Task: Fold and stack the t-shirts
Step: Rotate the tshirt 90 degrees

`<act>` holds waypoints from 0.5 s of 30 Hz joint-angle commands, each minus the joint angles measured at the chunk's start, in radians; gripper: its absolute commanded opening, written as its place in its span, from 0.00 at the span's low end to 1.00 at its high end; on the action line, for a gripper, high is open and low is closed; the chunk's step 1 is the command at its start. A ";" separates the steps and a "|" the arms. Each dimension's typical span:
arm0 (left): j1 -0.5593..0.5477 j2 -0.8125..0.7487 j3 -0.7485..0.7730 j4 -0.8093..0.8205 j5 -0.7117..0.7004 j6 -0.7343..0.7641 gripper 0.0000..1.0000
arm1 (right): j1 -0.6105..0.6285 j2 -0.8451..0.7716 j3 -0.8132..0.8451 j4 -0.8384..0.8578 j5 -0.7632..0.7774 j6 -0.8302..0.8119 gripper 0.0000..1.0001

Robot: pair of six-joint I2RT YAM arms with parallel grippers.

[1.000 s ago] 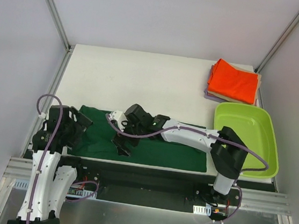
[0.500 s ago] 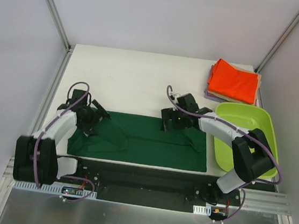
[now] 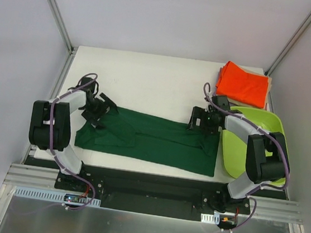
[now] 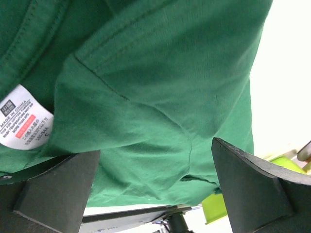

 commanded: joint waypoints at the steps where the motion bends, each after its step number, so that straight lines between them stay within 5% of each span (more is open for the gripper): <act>1: 0.052 0.187 0.172 0.021 -0.142 0.125 0.99 | -0.026 0.037 0.027 -0.053 -0.060 -0.059 0.96; 8: 0.047 0.651 0.827 -0.024 0.120 0.119 0.99 | 0.111 0.006 -0.070 -0.037 -0.192 0.008 0.96; 11: 0.000 0.868 1.242 -0.024 0.299 0.133 0.99 | 0.297 -0.026 -0.096 -0.073 -0.233 0.008 0.96; 15: -0.097 1.085 1.698 0.008 0.302 0.105 0.99 | 0.553 -0.060 -0.061 -0.093 -0.261 0.013 0.96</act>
